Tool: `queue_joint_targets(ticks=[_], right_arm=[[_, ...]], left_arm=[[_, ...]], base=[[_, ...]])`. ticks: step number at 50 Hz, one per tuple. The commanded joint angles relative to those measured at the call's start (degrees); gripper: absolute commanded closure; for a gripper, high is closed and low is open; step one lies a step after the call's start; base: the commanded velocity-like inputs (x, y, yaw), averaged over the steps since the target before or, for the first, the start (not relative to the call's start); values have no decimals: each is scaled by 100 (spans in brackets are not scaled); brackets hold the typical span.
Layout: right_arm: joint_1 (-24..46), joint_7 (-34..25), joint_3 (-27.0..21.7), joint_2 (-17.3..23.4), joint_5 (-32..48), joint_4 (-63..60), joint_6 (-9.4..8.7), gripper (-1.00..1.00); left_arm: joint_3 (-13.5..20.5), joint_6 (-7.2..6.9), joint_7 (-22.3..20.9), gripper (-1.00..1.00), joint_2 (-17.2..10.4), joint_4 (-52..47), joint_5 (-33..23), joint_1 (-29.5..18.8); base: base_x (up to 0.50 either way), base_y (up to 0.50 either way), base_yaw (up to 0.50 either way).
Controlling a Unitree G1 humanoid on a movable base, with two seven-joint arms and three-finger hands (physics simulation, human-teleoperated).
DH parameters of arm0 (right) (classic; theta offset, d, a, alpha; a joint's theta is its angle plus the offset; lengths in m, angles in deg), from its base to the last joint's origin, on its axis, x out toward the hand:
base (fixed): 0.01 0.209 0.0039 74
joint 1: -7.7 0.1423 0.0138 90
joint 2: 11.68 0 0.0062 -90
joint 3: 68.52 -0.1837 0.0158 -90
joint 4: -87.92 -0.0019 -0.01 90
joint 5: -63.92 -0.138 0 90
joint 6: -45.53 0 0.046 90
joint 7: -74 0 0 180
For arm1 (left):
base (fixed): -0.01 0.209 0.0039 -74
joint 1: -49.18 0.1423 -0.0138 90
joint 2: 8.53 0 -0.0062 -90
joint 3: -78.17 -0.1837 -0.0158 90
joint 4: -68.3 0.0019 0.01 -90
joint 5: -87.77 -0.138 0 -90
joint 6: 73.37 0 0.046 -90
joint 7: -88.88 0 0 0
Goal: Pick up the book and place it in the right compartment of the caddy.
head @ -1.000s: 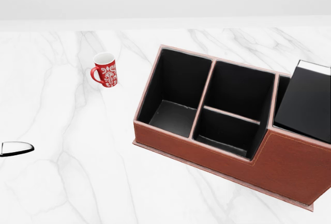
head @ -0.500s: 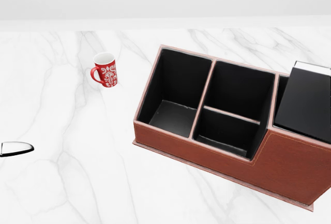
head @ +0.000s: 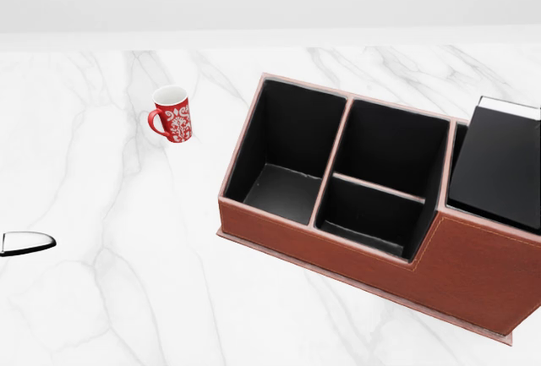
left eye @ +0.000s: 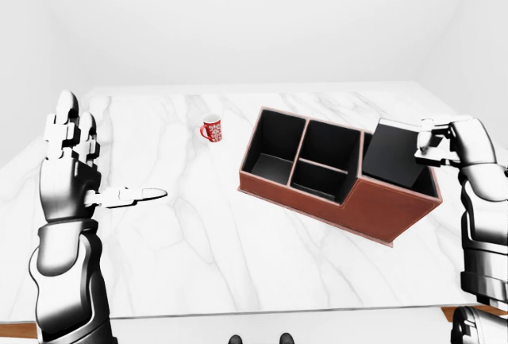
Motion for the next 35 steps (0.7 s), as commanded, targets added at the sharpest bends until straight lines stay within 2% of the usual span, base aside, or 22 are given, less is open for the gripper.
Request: queue_joint_targets(ticks=[1, 35], right_arm=[[20, 135, -29, -29, 34, 4, 0, 100], [-65, 166, -11, -98, 69, 42, 0, 100]], left_arm=[[1, 0, 1, -100, 3, -28, -3, 3], [-1, 0, -11, -100, 12, -21, -16, 5]], base=[[0, 0, 0], [0, 0, 0]])
